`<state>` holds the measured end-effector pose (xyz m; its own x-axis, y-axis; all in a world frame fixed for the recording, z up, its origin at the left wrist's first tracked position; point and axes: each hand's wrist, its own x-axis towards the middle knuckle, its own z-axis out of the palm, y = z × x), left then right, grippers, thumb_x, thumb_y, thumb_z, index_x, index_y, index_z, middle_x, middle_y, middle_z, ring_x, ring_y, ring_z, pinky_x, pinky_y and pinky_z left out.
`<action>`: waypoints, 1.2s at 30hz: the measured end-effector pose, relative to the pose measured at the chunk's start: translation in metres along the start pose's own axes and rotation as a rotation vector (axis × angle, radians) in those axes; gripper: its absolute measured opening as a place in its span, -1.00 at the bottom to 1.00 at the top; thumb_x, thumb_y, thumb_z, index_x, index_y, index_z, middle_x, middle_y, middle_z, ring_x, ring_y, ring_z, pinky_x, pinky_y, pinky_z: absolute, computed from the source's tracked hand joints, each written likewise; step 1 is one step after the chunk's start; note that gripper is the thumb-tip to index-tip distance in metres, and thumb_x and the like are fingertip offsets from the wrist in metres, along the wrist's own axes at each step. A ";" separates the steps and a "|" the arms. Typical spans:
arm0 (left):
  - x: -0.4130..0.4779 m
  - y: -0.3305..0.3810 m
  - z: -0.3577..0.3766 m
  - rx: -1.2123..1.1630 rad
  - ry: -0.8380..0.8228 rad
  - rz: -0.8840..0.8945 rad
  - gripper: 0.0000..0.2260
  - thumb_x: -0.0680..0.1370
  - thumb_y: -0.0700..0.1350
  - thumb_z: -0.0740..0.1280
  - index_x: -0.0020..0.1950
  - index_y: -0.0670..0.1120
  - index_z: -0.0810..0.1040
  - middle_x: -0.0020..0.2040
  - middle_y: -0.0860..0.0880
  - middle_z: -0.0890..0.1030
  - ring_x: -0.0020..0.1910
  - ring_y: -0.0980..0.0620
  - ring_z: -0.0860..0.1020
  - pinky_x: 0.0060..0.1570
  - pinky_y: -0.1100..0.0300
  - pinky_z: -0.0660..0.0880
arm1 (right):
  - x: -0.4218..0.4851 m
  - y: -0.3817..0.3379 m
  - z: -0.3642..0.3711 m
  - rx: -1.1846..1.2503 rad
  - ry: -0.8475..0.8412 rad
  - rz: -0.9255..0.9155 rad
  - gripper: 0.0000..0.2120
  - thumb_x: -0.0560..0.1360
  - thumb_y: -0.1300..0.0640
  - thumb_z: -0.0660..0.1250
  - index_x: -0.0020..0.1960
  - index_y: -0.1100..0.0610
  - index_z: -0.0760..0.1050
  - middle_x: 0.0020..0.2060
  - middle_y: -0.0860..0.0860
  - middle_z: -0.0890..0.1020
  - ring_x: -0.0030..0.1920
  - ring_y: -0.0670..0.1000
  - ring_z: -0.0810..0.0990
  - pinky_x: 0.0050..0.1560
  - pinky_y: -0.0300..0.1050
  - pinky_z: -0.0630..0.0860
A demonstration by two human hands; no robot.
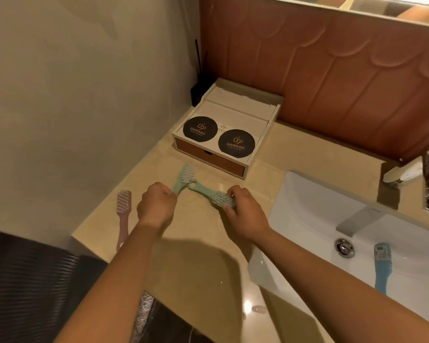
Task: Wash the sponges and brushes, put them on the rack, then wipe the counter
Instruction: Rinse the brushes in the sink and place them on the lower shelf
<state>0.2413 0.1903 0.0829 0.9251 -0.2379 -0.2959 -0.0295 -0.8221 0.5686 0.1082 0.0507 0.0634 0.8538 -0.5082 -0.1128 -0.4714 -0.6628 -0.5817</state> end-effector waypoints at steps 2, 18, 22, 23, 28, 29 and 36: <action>-0.022 0.009 -0.003 -0.243 -0.098 -0.016 -0.94 0.52 -0.15 0.31 -0.10 -0.12 0.47 -0.19 -0.12 0.53 -0.30 -0.08 0.50 -0.37 0.24 0.42 | -0.017 0.009 -0.017 0.192 0.034 -0.001 -0.80 0.54 0.11 0.24 0.16 0.10 0.39 0.09 0.08 0.50 0.01 0.01 0.49 0.02 -0.04 0.54; -0.160 0.097 0.064 -0.390 -0.601 0.313 -0.89 0.60 -0.31 0.11 0.03 -0.17 0.41 -0.18 -0.05 0.58 -0.32 0.05 0.43 -0.40 0.28 0.40 | -0.172 0.109 -0.141 0.986 0.373 0.305 -0.74 0.53 0.26 0.26 0.07 -0.09 0.49 0.02 0.08 0.61 0.03 0.01 0.61 0.00 -0.11 0.56; -0.191 0.125 0.096 -0.379 -0.639 0.363 -0.90 0.60 -0.28 0.11 -0.03 -0.13 0.37 -0.08 -0.02 0.59 -0.17 0.06 0.52 -0.27 0.20 0.43 | -0.197 0.134 -0.162 1.107 0.425 0.434 -0.72 0.53 0.31 0.23 0.15 0.04 0.51 0.01 0.10 0.61 0.01 0.07 0.62 0.03 -0.06 0.58; -0.200 0.130 0.103 -0.366 -0.643 0.382 -0.90 0.61 -0.26 0.11 -0.04 -0.13 0.38 -0.07 -0.04 0.59 -0.14 0.03 0.53 -0.23 0.16 0.41 | -0.203 0.140 -0.167 1.124 0.440 0.459 -0.71 0.54 0.32 0.22 0.18 0.07 0.50 0.00 0.10 0.61 -0.03 0.04 0.62 -0.03 -0.11 0.58; -0.239 0.146 0.133 -0.295 -0.614 0.482 -0.88 0.60 -0.19 0.14 -0.12 -0.05 0.39 -0.25 0.00 0.46 -0.33 0.06 0.37 -0.30 0.16 0.30 | -0.234 0.169 -0.188 1.156 0.496 0.522 -0.71 0.56 0.31 0.16 0.11 0.01 0.54 0.02 0.12 0.59 -0.04 0.02 0.59 -0.12 -0.17 0.56; -0.247 0.150 0.137 -0.297 -0.619 0.483 -0.87 0.60 -0.19 0.14 -0.12 -0.04 0.39 -0.23 0.00 0.47 -0.31 0.06 0.39 -0.29 0.14 0.34 | -0.240 0.176 -0.192 1.186 0.512 0.528 -0.70 0.56 0.32 0.15 0.09 0.01 0.54 0.01 0.12 0.59 -0.06 0.01 0.59 -0.16 -0.19 0.54; -0.307 0.182 0.165 -0.318 -0.788 0.439 -0.93 0.63 -0.18 0.08 0.05 -0.10 0.34 0.02 -0.08 0.60 -0.25 0.03 0.64 -0.31 0.19 0.55 | -0.282 0.206 -0.212 1.390 0.588 0.534 -0.66 0.57 0.33 0.10 0.05 0.00 0.56 -0.08 0.07 0.59 -0.11 -0.01 0.56 -0.17 -0.21 0.52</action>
<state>-0.1104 0.0281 0.1507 0.3316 -0.8668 -0.3723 -0.1017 -0.4252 0.8994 -0.2766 -0.0588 0.1464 0.3101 -0.8559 -0.4139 0.1639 0.4770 -0.8635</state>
